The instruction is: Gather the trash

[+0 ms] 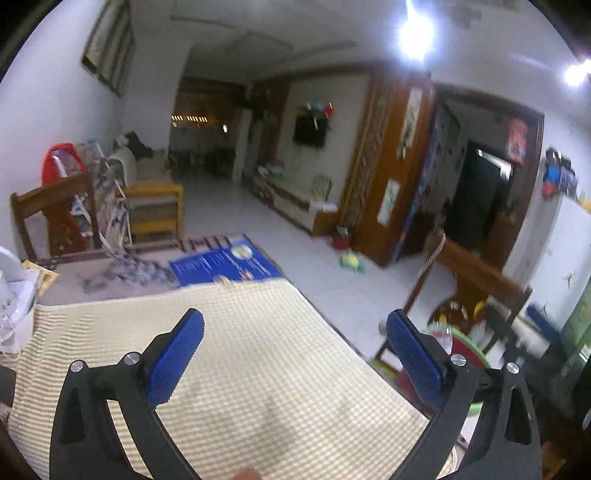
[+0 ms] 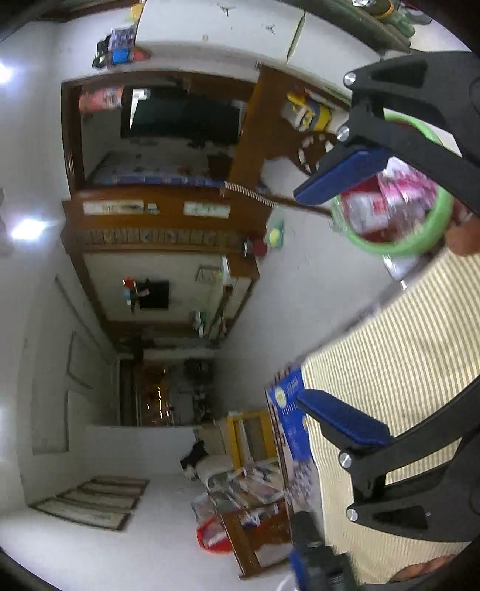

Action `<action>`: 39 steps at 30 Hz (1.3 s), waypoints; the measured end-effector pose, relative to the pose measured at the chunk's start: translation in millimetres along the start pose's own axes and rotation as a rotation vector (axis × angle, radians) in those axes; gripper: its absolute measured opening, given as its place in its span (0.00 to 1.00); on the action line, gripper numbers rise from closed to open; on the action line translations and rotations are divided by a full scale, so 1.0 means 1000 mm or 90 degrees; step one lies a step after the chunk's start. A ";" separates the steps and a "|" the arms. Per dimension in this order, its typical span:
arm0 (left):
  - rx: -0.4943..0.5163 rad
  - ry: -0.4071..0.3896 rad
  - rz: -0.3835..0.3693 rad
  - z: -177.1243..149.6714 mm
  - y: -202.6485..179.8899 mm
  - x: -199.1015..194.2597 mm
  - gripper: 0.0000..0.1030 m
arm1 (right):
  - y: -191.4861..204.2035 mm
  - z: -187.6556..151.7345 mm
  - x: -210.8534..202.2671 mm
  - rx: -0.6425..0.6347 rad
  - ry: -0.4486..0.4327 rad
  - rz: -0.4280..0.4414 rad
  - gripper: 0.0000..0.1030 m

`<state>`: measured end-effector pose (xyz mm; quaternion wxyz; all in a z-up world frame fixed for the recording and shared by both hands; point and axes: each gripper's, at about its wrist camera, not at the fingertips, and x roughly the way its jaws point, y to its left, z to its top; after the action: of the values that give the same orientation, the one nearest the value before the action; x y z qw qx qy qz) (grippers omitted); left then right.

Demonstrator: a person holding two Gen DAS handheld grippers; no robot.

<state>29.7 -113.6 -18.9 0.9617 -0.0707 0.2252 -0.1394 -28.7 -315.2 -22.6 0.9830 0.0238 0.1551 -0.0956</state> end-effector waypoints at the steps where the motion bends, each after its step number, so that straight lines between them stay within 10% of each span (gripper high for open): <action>1: 0.003 -0.007 -0.002 0.000 0.006 -0.005 0.92 | 0.008 -0.004 -0.002 0.014 0.013 0.024 0.95; 39: -0.020 0.011 0.000 -0.008 0.062 -0.050 0.92 | 0.069 -0.021 -0.038 0.012 0.045 0.013 0.95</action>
<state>-2.0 -40.2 -18.1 0.9585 -0.0847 0.2355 -0.1365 -56.7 -239.2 -29.5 0.9775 0.0377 0.1887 -0.0865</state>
